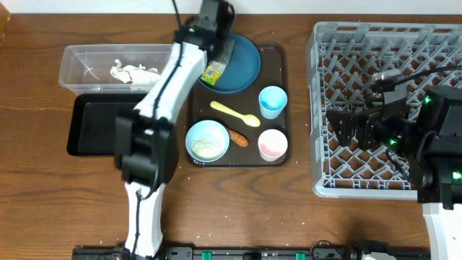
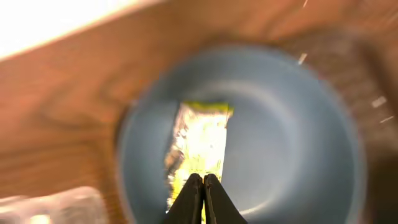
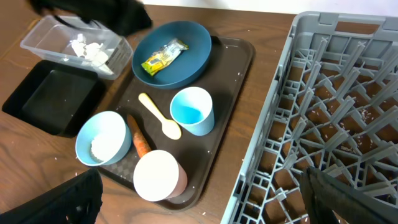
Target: Sort waste into correct bins and load items into the dishwasher rack
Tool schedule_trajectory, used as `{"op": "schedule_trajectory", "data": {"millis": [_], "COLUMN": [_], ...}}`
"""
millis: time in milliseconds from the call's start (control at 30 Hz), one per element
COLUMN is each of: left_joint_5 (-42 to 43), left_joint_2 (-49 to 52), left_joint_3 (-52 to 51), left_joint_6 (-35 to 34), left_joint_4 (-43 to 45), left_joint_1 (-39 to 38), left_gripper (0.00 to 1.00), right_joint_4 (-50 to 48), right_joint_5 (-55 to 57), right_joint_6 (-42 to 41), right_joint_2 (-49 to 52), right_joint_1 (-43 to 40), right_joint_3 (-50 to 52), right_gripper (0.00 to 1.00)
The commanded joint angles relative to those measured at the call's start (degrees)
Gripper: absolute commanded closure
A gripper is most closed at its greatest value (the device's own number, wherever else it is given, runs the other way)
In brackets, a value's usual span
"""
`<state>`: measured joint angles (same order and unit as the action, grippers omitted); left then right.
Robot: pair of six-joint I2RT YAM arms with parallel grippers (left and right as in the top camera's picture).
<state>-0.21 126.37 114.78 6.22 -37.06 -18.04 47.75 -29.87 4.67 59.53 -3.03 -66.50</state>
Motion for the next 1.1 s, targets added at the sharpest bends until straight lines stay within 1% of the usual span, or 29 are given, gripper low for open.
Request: {"op": "schedule_trajectory", "data": {"millis": [0, 33, 67, 133, 200, 233, 333, 433, 767, 900, 1067], "left_joint_5": [-0.5, -0.5, -0.5, -0.4, -0.4, -0.4, -0.4, -0.5, -0.5, -0.5, -0.5], "left_joint_2": [-1.0, -0.4, 0.4, 2.1, 4.1, 5.5, 8.0, 10.2, 14.3, 15.9, 17.8], "left_joint_3": [0.2, 0.2, 0.2, 0.2, 0.2, 0.2, 0.2, 0.2, 0.1, 0.1, 0.1], "left_joint_6": [-0.2, 0.9, 2.3, 4.3, 6.1, 7.2, 8.9, 9.2, 9.6, 9.6, 9.6], "left_joint_4": [-0.3, -0.3, -0.1, 0.1, 0.3, 0.3, 0.5, 1.6, 8.2, 9.4, 9.8], "left_joint_1": [0.4, 0.4, 0.4, 0.4, 0.4, 0.4, 0.4, 0.4, 1.0, 1.7, 2.1], "left_gripper": [0.93, 0.86, 0.76, 0.6, 0.46, 0.42, 0.35, 0.3, 0.18, 0.16, 0.16], "right_joint_4": [-0.1, 0.0, 0.0, 0.1, 0.3, 0.5, 0.7, 0.7, 0.8, 0.9, 0.9], "right_joint_5": [0.1, 0.1, 0.1, 0.1, 0.1, 0.1, 0.1, 0.1, 0.1, 0.1, 0.1], "right_joint_6": [0.1, 0.1, 0.1, 0.1, 0.1, 0.1, 0.2, 0.2, 0.2, 0.2, 0.2], "right_joint_2": [0.1, 0.1, 0.1, 0.1, 0.1, 0.1, 0.1, 0.1, 0.1, 0.1, 0.1], "right_joint_1": [0.4, 0.4, 0.4, 0.4, 0.4, 0.4, 0.4, 0.4, 0.4, 0.4, 0.4], "right_joint_3": [-1.1, -1.1, -1.1, -1.1, -1.1, -1.1, -1.1, -1.1, -1.1, -1.1, -1.1], "right_gripper": [0.01, 0.01, 0.01, 0.01, 0.01, 0.01, 0.01, 0.01, 0.01, 0.01, 0.01]}}
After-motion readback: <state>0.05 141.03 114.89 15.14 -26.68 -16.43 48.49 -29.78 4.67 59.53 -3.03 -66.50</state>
